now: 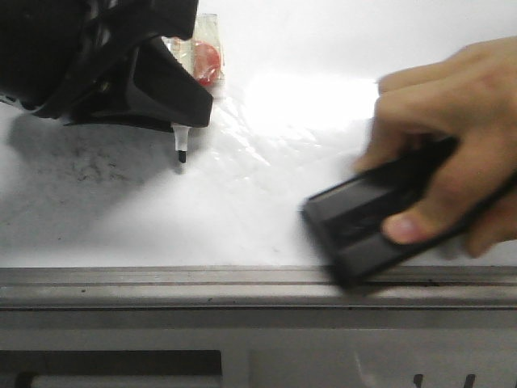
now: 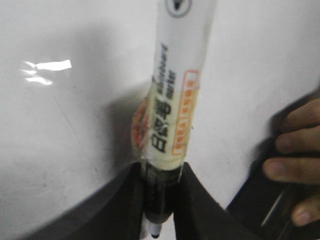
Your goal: Write number 8 on whiteboard
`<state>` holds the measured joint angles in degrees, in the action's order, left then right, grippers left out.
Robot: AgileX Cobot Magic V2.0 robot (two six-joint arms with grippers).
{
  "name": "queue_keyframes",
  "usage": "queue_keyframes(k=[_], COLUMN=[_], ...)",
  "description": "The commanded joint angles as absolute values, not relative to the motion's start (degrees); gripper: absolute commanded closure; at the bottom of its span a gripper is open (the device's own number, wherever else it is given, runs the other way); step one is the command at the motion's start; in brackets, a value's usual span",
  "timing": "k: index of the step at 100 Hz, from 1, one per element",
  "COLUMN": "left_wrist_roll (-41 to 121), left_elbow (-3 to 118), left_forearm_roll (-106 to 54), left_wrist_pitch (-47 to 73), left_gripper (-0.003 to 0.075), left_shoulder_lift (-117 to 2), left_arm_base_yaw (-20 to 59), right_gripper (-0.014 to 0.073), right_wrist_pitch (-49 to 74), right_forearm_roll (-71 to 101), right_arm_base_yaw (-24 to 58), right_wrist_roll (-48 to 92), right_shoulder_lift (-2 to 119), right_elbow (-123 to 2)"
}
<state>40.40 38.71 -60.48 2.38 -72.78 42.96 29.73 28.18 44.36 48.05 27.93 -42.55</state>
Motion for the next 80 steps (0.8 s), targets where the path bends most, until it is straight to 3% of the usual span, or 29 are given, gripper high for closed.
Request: queue_keyframes(k=[1,14,31,38,80], left_wrist_roll=[41.08,41.08,41.08,41.08,41.08], left_elbow=[38.54,38.54,38.54,38.54,38.64], left_forearm_roll=[-59.67,-60.38,-61.45,-61.45,-65.58], left_wrist_pitch=[-12.93,-12.77,-13.33,-13.85,-14.19], left_gripper=[0.0740,0.0678,0.0360,0.0290,0.0251], left_shoulder_lift=[-75.55,-76.41,-76.66,-76.66,-73.56], left_arm_base_yaw=[41.11,41.11,41.11,41.11,41.11], right_gripper=[0.0657,0.0657,0.0657,0.0657,0.0657], right_wrist_pitch=[24.62,24.39,24.39,24.04,23.40], right_forearm_roll=[29.06,29.06,29.06,29.06,27.58], right_arm_base_yaw=[43.95,43.95,43.95,43.95,43.95], right_wrist_roll=[47.81,47.81,47.81,47.81,47.81], right_shoulder_lift=[28.42,28.42,28.42,28.42,28.42], right_elbow=[-43.82,-43.82,-43.82,-43.82,-43.49])
